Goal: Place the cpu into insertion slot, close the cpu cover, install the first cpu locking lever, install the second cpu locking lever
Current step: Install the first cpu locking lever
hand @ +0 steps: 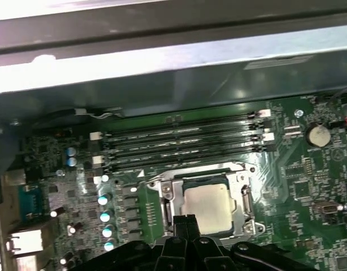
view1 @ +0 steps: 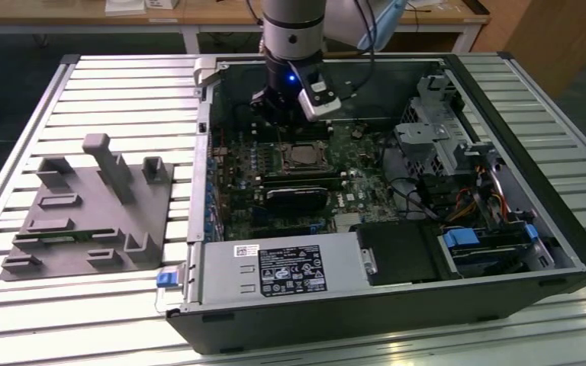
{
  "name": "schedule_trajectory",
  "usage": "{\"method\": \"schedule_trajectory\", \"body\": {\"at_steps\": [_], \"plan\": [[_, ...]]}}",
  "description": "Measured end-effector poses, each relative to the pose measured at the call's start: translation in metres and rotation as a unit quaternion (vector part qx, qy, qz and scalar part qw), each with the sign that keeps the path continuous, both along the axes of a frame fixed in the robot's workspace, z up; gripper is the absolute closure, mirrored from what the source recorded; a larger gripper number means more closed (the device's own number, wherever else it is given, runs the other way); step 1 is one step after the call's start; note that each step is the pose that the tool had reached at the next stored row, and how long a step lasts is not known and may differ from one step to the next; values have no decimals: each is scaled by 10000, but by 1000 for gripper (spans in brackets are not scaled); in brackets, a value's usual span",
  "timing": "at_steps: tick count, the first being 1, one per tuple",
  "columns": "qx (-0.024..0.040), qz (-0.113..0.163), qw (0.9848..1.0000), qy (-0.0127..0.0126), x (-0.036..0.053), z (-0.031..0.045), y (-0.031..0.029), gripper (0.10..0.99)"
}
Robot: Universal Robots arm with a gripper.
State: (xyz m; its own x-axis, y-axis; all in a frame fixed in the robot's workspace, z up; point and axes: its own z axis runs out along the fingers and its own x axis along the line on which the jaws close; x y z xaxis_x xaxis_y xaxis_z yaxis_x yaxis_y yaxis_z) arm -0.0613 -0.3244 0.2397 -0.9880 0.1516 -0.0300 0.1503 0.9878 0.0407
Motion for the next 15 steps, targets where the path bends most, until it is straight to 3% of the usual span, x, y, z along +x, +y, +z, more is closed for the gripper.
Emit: {"method": "schedule_trajectory", "body": {"at_steps": [15], "plan": [[0,0,10000,0,-167,0,0,980]]}}
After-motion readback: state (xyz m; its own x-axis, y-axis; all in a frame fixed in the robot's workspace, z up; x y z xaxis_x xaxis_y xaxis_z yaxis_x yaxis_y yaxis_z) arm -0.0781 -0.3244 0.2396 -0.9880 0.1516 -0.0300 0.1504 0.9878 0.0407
